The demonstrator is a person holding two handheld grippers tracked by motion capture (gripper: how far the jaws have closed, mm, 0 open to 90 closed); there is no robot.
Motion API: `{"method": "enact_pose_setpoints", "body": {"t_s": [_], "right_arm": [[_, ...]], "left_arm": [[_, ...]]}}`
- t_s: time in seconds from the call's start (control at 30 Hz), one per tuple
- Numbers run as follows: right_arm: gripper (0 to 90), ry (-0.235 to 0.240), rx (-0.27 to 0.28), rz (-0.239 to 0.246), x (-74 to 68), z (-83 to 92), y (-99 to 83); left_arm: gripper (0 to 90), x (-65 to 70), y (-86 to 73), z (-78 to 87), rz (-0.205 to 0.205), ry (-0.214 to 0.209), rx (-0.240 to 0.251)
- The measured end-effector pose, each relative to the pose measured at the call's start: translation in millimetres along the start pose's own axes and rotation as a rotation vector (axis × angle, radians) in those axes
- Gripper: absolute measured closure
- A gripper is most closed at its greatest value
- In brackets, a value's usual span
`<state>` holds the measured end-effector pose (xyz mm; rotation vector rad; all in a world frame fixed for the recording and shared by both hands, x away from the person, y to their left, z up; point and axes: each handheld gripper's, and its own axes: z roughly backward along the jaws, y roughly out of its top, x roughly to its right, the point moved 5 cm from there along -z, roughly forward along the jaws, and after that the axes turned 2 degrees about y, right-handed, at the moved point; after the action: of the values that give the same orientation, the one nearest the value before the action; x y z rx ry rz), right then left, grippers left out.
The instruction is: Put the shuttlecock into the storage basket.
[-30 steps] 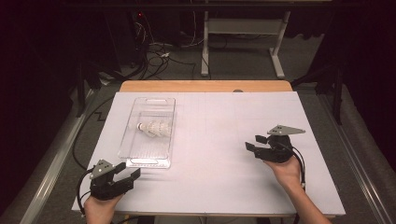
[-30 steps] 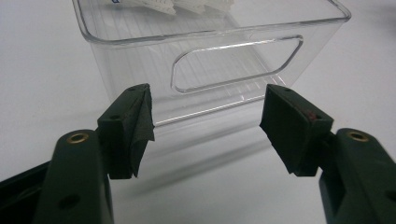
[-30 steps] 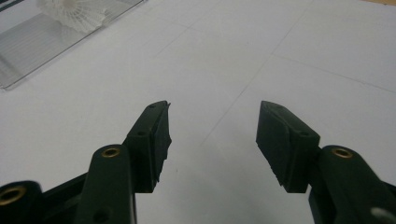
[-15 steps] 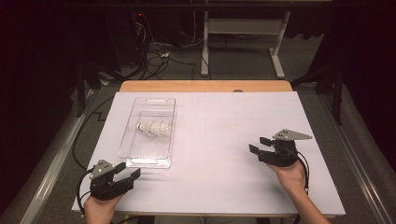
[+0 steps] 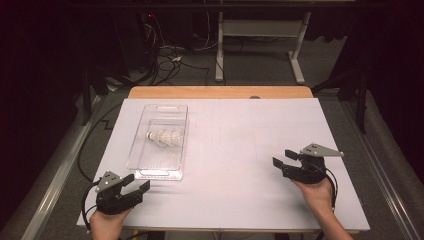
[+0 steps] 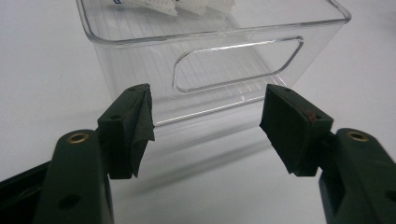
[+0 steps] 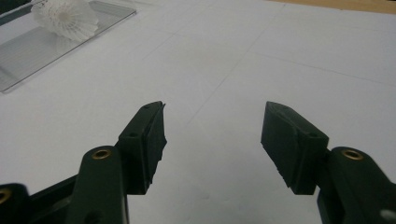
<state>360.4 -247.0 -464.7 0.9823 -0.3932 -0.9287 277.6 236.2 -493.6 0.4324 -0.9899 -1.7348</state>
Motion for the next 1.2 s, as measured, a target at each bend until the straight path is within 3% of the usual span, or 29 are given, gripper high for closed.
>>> {"method": "enact_pose_setpoints", "body": {"t_s": [0.47, 1.2], "right_arm": [[39.5, -0.008, 0.019, 0.015, -5.5, 9.9, -9.7], [37.4, -0.009, 0.03, -0.025, 0.1, 28.2, -29.7]], "left_arm": [[35.1, -0.3, -0.1, 0.1, 0.005, -0.001, 0.001], [35.5, -0.1, -0.5, -0.4, -0.005, 0.005, 0.0]]}}
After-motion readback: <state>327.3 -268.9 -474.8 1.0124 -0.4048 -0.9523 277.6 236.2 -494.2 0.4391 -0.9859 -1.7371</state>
